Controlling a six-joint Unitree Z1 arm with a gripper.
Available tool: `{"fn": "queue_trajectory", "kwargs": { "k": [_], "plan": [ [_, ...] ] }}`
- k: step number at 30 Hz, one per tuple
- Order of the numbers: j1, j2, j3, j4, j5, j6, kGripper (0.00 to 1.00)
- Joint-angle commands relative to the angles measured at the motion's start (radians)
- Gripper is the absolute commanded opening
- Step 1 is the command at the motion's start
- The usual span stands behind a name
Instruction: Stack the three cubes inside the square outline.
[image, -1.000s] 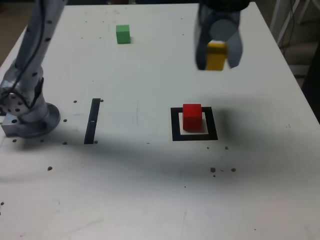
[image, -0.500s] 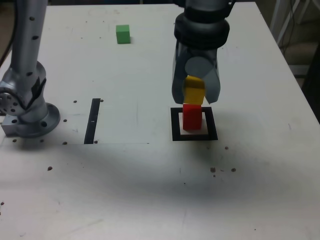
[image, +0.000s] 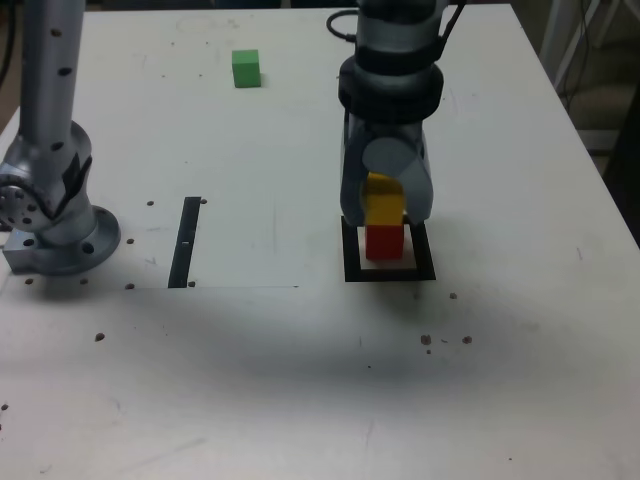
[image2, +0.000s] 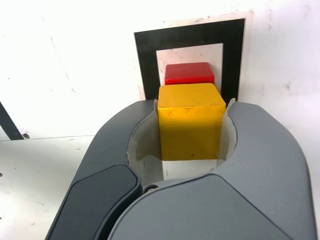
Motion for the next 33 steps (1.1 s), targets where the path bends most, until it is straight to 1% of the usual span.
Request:
{"fn": "queue_trajectory", "kwargs": {
  "k": [1,5,11,17,19,20,24,26,27,29,33],
  "plan": [
    [0.001,-0.01,0.01,-0.013,0.002,-0.004,0.4],
    [0.001,-0.011,0.013,-0.026,0.004,-0.006,0.42],
    [0.001,-0.01,0.024,-0.046,0.006,-0.006,0.57],
    [0.001,-0.008,0.035,-0.052,0.009,-0.006,0.61],
    [0.001,-0.007,0.038,-0.054,0.008,-0.005,0.65],
    [0.001,-0.006,0.039,-0.055,0.007,-0.005,0.68],
    [0.001,-0.013,0.043,-0.054,0.005,-0.004,0.9],
    [0.001,-0.025,0.043,-0.047,0.008,-0.004,0.97],
    [0.001,-0.032,0.042,-0.04,0.012,-0.004,0.99],
    [0.002,-0.049,0.037,-0.02,0.02,-0.005,1.0],
    [0.013,-0.081,0.016,0.046,0.036,-0.005,1.0]
  ]
}}
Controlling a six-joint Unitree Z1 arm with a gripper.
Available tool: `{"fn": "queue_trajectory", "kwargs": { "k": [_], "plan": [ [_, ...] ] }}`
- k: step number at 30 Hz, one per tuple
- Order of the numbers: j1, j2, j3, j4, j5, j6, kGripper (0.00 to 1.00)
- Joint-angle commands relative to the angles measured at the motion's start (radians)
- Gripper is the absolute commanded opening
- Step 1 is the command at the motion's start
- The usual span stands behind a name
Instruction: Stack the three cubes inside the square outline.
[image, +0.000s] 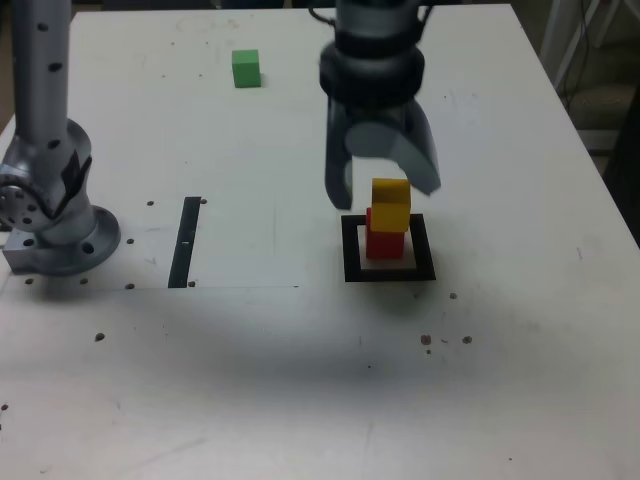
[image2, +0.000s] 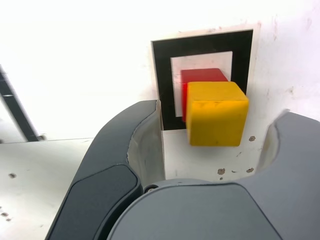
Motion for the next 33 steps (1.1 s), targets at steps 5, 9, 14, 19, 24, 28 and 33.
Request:
{"fn": "queue_trajectory", "kwargs": {
  "k": [5,9,14,19,24,28,33],
  "plan": [
    [0.05,-0.053,-0.028,0.076,0.012,0.029,1.0],
    [0.128,-0.078,-0.035,0.091,0.006,0.098,1.0],
    [0.282,-0.085,-0.064,0.104,0.008,0.216,1.0],
    [0.484,-0.067,-0.086,0.105,0.018,0.342,1.0],
    [0.669,-0.028,-0.139,0.105,0.043,0.466,1.0],
    [0.793,0.018,-0.175,0.111,0.068,0.546,1.0],
    [0.938,0.061,-0.19,0.114,0.125,0.605,1.0]
  ]
}}
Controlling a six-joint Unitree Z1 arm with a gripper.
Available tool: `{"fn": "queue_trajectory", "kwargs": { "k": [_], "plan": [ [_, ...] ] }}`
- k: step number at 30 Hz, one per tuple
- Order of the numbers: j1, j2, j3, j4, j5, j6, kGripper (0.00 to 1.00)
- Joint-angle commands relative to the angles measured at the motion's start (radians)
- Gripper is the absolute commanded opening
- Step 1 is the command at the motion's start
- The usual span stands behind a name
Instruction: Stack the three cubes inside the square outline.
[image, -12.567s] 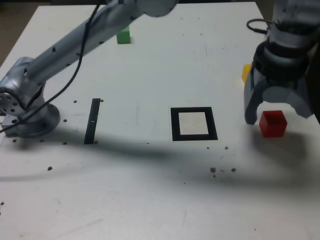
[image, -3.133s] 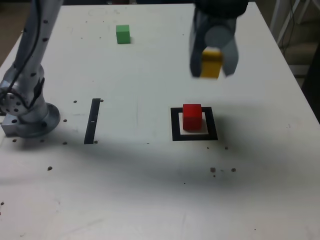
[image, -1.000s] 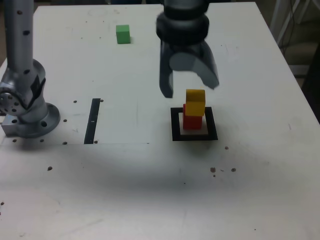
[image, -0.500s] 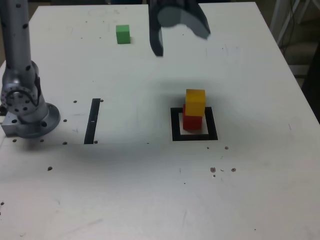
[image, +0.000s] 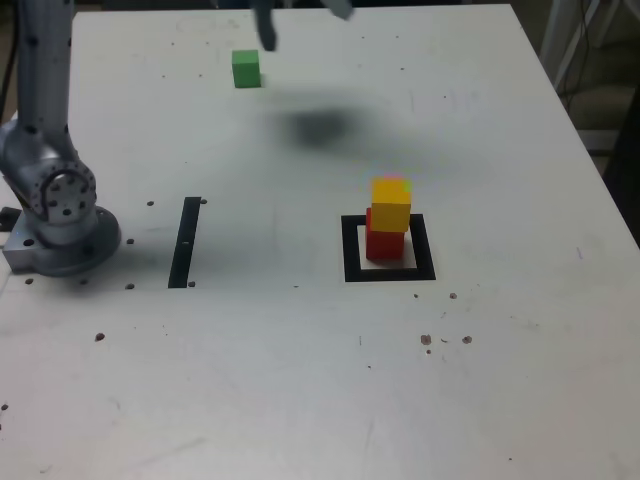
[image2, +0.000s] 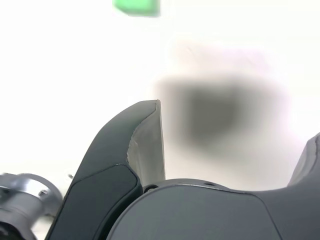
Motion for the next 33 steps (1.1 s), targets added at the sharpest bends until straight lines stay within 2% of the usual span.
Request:
{"fn": "queue_trajectory", "kwargs": {
  "k": [1,5,10,21,30,33],
  "plan": [
    [0.096,0.017,-0.01,0.002,0.019,0.022,1.0],
    [0.202,0.042,-0.005,0.008,0.048,0.068,1.0],
    [0.294,0.075,0.005,0.007,0.052,0.134,0.99],
    [0.267,0.17,-0.004,-0.072,0.03,0.286,0.93],
    [0.279,0.259,-0.005,-0.114,0.027,0.304,0.93],
    [0.285,0.273,-0.002,-0.12,0.021,0.304,0.9]
  ]
}}
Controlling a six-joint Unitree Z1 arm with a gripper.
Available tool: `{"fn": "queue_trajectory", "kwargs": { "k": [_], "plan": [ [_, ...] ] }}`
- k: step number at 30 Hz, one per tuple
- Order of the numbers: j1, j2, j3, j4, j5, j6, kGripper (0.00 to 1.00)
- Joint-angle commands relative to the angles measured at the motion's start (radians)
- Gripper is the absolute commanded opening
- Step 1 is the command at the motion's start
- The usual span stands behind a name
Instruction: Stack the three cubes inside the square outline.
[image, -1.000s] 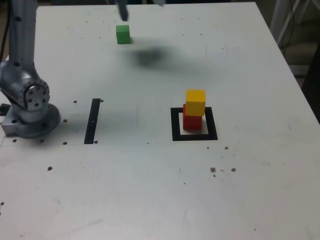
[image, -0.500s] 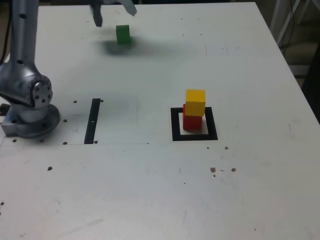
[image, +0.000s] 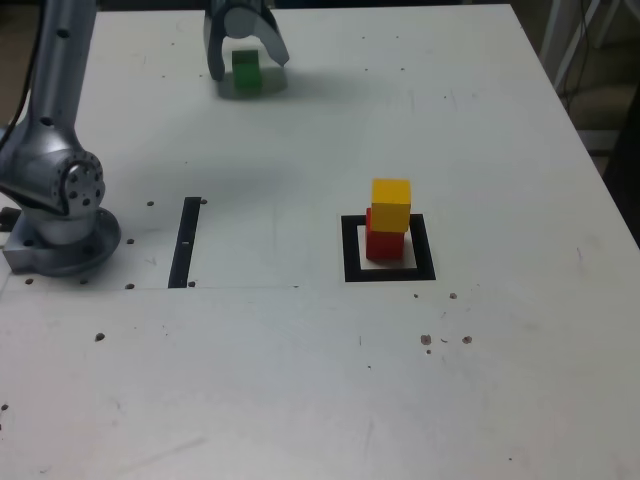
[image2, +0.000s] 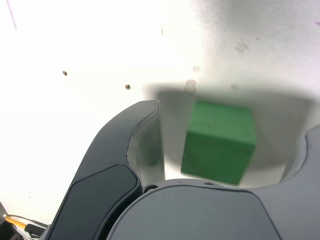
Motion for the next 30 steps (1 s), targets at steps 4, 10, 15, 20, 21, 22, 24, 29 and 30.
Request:
{"fn": "queue_trajectory", "kwargs": {
  "k": [4,10,15,20,21,22,24,29,30],
  "plan": [
    [0.001,0.002,0.0,0.001,-0.022,0.003,0.82],
    [0.001,-0.01,-0.006,0.004,-0.066,0.017,0.62],
    [0.002,-0.015,-0.009,-0.003,-0.081,0.022,0.46],
    [0.007,-0.014,-0.015,-0.014,-0.077,0.023,0.39],
    [0.008,-0.014,-0.016,-0.015,-0.077,0.024,0.38],
    [0.009,-0.014,-0.017,-0.016,-0.078,0.025,0.36],
    [0.011,-0.014,-0.016,-0.017,-0.081,0.028,0.33],
    [0.011,-0.02,-0.013,-0.013,-0.107,0.036,0.24],
    [0.011,-0.023,-0.013,-0.011,-0.117,0.038,0.22]
  ]
}}
